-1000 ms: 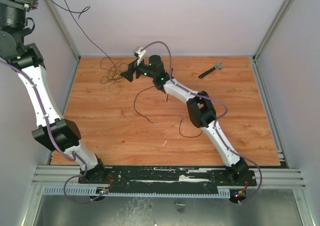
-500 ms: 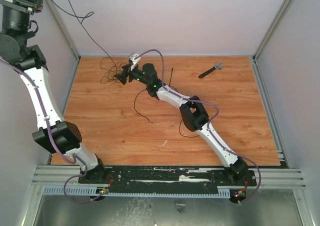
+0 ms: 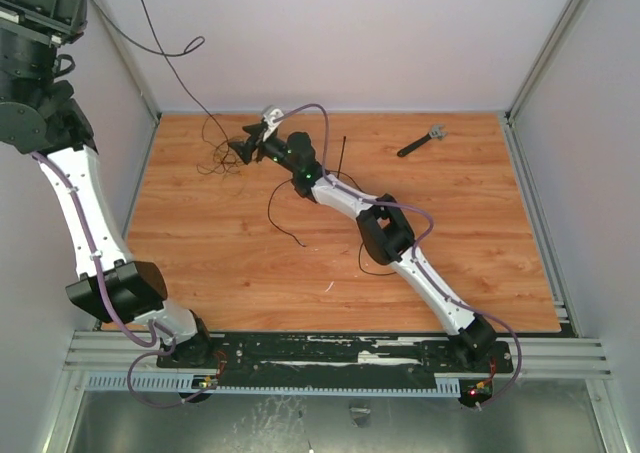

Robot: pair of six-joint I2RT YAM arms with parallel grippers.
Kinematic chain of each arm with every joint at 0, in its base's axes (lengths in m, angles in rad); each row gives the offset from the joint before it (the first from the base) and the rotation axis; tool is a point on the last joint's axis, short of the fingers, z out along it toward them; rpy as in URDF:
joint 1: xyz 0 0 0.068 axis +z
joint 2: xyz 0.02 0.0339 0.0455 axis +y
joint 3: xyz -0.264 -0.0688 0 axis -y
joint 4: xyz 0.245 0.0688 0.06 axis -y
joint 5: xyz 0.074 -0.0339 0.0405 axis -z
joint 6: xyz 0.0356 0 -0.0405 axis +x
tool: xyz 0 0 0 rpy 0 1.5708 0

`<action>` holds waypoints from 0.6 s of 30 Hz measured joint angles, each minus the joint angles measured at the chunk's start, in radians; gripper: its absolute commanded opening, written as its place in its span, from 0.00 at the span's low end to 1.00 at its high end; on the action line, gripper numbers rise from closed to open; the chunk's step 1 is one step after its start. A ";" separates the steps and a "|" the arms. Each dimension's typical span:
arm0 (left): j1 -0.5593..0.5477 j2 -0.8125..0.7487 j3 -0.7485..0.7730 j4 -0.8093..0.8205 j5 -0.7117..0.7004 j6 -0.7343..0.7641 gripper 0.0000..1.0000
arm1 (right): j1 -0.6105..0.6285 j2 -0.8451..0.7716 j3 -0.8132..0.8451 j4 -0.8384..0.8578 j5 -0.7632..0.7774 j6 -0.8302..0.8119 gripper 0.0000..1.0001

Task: Zip-tie the wires
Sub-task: Untie the cable at the center of the board.

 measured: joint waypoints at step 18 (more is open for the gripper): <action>-0.024 -0.008 -0.076 0.046 0.013 -0.037 0.00 | 0.057 0.000 -0.034 0.034 -0.005 -0.030 0.00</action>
